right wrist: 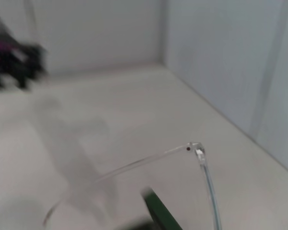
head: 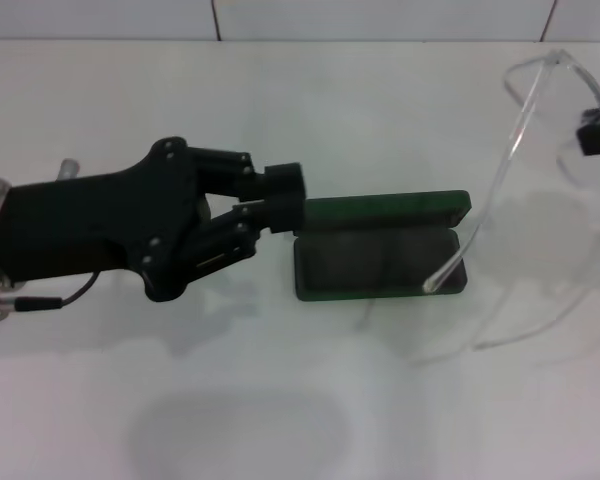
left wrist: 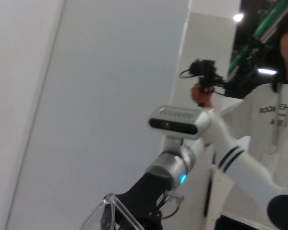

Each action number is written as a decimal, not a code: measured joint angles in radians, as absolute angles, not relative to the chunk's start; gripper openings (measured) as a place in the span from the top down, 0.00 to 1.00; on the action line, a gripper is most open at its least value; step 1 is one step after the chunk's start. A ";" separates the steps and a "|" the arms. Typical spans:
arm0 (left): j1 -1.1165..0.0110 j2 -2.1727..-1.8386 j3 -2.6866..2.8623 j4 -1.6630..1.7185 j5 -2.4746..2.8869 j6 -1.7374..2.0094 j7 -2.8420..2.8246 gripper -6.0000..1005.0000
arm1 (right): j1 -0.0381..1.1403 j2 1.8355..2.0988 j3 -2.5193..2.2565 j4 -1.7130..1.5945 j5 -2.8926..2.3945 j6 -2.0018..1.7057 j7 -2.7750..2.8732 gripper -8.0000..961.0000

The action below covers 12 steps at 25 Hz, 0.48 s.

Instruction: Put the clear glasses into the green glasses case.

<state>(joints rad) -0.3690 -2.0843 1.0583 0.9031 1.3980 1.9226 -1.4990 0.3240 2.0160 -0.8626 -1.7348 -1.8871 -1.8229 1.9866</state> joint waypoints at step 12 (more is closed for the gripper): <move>-0.404 -2.086 1.120 0.936 1.312 1.951 -1.534 0.88 | 0.422 2.018 -0.852 -1.150 -1.748 -1.772 1.629 0.90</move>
<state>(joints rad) -0.4044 -2.0858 1.1199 0.9357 1.3121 1.9512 -1.5345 0.4218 2.0179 -0.8525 -1.1505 -1.7485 -1.7725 1.6293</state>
